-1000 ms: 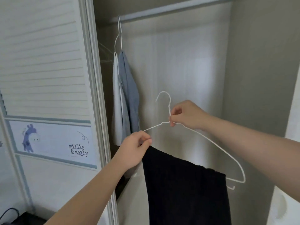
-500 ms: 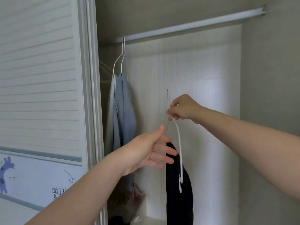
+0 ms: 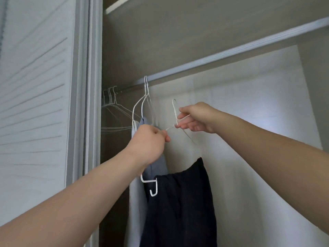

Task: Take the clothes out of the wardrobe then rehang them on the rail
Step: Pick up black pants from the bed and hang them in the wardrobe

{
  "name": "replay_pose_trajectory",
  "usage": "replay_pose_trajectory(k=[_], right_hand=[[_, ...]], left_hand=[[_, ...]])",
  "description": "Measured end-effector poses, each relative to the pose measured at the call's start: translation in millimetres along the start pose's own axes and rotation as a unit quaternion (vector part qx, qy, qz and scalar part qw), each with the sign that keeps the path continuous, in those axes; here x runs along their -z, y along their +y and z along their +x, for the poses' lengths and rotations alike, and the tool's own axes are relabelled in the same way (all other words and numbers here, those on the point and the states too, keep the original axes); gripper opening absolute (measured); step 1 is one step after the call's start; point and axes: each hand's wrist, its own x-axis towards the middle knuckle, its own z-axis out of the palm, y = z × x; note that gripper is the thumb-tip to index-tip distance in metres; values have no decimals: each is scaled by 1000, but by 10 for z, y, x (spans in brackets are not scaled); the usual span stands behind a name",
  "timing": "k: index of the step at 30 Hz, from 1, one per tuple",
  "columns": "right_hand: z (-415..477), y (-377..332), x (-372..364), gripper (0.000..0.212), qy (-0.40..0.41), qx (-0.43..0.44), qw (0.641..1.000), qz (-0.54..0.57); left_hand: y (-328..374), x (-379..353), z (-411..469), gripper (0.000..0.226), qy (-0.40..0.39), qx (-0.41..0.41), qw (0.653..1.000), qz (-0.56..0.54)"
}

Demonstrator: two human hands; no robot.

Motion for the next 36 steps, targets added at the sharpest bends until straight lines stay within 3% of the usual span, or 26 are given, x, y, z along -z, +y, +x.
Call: replay_pose_trajectory(k=[7,14,29,36], right_hand=[[574,-190,234,66,-134,12,980,149],[1096,-262,446,110,-185,43,961,199],[1706,-641,302,115,-190,111,937,272],[1891,-556,104,113,-168,79,952,244]], left_hand=[[181,80,707,33,88,-76,982,151],[365,122,1163,25,137,-116,922,342],[670,204,1679,30,226,-107,899,358],[531,104,1864,11,188,-75,896,396]])
